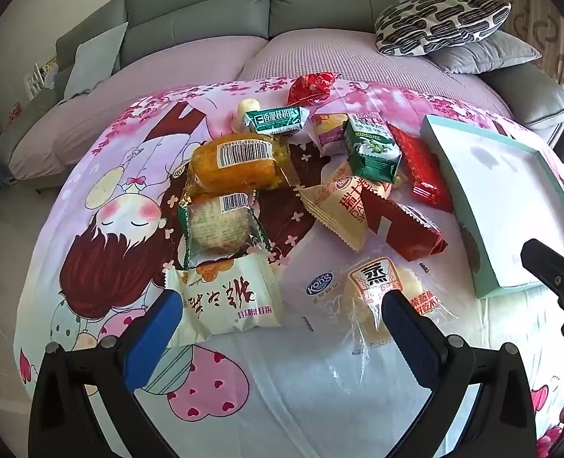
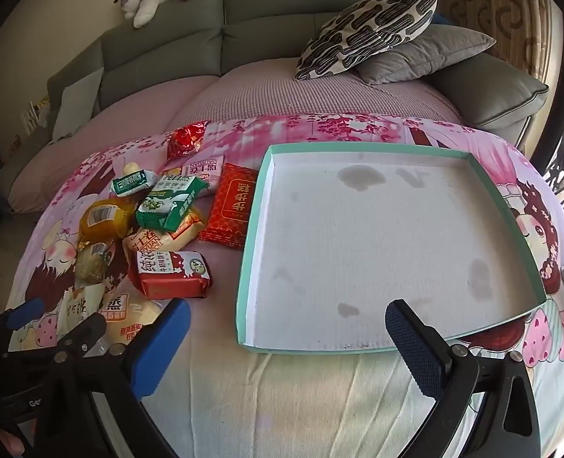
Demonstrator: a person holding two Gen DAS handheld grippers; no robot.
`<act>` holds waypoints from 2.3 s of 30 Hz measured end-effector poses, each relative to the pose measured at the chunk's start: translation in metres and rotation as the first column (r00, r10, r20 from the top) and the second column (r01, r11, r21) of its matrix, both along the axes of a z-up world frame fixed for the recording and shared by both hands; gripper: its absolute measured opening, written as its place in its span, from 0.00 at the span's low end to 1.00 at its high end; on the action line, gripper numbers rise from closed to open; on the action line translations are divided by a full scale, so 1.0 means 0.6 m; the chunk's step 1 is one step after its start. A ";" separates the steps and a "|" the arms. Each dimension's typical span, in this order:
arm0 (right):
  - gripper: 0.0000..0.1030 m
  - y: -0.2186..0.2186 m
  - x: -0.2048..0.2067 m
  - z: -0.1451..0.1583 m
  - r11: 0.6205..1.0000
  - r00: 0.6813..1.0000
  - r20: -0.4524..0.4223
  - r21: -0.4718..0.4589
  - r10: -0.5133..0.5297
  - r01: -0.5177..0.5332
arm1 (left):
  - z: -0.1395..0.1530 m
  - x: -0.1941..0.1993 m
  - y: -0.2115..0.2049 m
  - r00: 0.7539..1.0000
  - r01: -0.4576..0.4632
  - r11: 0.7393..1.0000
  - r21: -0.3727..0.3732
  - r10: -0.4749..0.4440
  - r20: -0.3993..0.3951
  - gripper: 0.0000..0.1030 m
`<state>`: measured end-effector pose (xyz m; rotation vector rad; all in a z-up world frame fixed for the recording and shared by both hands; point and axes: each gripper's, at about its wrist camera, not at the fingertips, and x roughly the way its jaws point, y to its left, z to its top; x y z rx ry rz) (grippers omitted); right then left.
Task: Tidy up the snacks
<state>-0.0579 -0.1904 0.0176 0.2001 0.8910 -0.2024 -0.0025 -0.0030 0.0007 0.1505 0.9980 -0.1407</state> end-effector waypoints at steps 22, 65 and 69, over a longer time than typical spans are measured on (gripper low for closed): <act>1.00 0.002 0.001 -0.001 1.000 1.000 0.001 0.000 -0.001 0.001 | 0.000 -0.001 -0.005 1.000 0.014 1.000 0.010 -0.014 0.003 1.00; 1.00 0.034 0.009 -0.004 0.994 0.993 0.063 0.034 0.098 -0.100 | 0.007 0.003 0.027 0.999 -0.051 0.997 -0.060 0.052 0.000 1.00; 1.00 0.073 0.020 -0.008 0.978 0.978 0.094 0.072 0.188 -0.195 | 0.010 0.009 0.062 0.994 -0.110 0.992 -0.068 0.109 -0.011 1.00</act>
